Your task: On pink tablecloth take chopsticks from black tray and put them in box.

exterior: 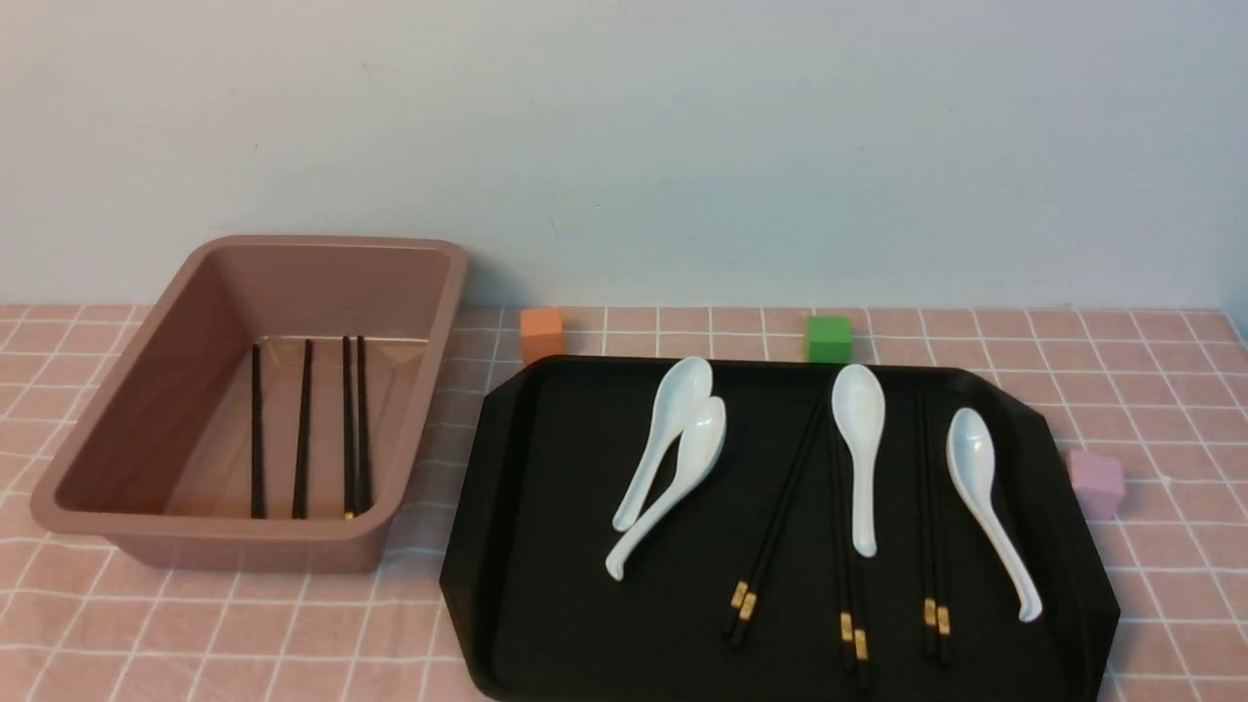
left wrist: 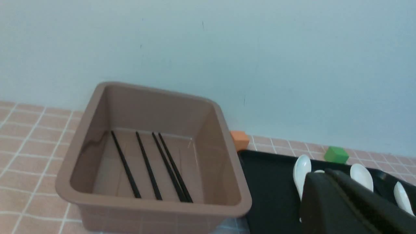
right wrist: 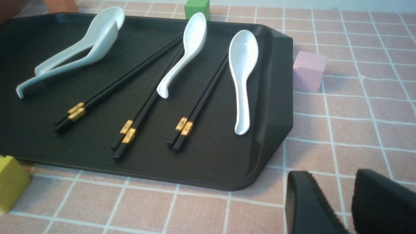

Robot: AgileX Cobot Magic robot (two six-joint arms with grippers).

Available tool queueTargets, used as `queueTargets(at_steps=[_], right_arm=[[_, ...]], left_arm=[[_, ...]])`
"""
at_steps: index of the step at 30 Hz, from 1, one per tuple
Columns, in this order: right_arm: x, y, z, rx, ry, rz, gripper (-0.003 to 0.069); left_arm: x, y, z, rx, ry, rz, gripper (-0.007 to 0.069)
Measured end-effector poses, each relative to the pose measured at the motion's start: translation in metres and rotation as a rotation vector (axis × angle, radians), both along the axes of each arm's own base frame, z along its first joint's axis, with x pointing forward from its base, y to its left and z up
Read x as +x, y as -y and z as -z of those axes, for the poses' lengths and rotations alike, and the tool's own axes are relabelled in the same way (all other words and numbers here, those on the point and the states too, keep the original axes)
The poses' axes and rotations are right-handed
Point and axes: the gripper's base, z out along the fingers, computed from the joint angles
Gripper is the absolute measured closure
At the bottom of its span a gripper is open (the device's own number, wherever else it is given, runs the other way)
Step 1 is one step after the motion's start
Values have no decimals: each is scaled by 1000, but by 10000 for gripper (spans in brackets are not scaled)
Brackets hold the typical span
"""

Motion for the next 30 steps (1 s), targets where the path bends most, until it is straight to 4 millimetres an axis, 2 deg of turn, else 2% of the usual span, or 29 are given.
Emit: queueTargets(at_steps=[8, 16, 20, 26, 27, 30], right_arm=[[0, 0, 0, 0, 0, 0, 419], [0, 0, 0, 0, 0, 0, 419], [0, 0, 0, 0, 0, 0, 419], [0, 0, 0, 0, 0, 0, 419], [0, 0, 0, 0, 0, 0, 419], [0, 0, 0, 0, 0, 0, 419]], left_arm=[[4, 1, 20, -2, -70, 5, 638], [4, 1, 22, 7, -80, 4, 638], [7, 0, 31, 38, -74, -11, 638], [7, -5, 76, 38, -103, -107, 638], [7, -6, 89, 40, -132, -114, 638], [6, -5, 107, 41, -239, -112, 638]])
